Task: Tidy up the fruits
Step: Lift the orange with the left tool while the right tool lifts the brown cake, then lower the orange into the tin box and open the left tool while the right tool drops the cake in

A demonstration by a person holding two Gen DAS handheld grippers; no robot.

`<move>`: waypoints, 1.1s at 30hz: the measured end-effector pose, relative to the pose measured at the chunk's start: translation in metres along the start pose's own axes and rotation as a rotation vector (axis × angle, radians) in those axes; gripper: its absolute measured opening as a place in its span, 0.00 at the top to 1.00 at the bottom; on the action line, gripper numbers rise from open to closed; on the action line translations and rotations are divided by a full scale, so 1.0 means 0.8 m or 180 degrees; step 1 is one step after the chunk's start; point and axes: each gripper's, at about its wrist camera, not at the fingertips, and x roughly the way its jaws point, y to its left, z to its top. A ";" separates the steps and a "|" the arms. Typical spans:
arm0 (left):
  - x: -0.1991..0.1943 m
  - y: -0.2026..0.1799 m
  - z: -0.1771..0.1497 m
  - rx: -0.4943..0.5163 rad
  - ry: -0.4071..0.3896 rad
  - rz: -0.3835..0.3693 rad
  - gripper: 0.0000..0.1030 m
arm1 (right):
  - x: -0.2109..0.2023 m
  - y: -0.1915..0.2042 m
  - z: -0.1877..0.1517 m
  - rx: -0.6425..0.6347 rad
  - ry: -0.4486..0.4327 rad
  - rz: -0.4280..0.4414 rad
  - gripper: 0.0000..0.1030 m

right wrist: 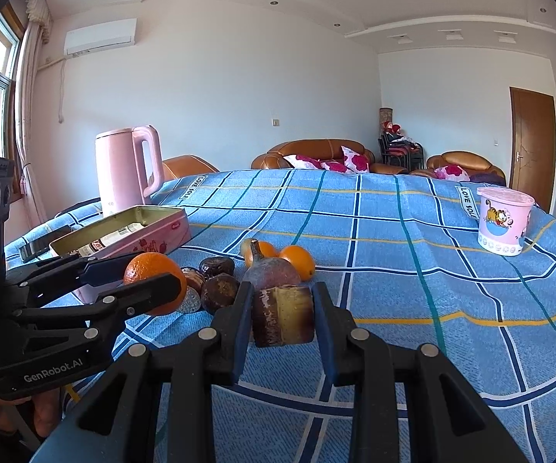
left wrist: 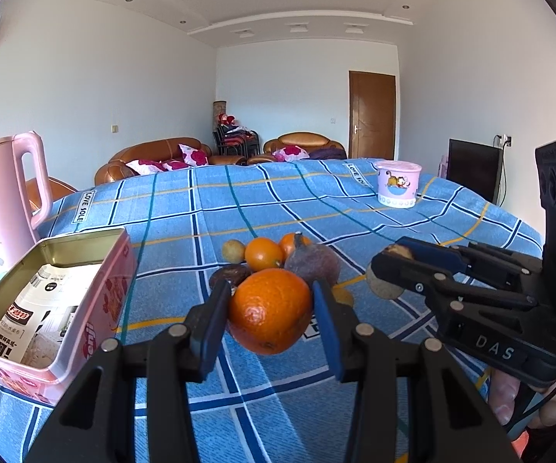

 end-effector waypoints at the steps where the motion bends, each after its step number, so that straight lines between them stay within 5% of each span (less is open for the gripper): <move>1: 0.000 0.000 0.000 0.0005 -0.0010 0.0003 0.56 | 0.000 0.000 0.000 -0.0002 -0.0010 0.0001 0.69; 20: -0.020 0.010 0.008 -0.0014 -0.0183 0.0134 0.56 | -0.006 0.003 0.002 -0.0060 -0.0100 -0.0054 0.69; 33: -0.045 0.051 0.028 -0.0140 -0.0255 0.0410 0.56 | -0.009 0.036 0.052 -0.0135 -0.0183 0.0206 0.69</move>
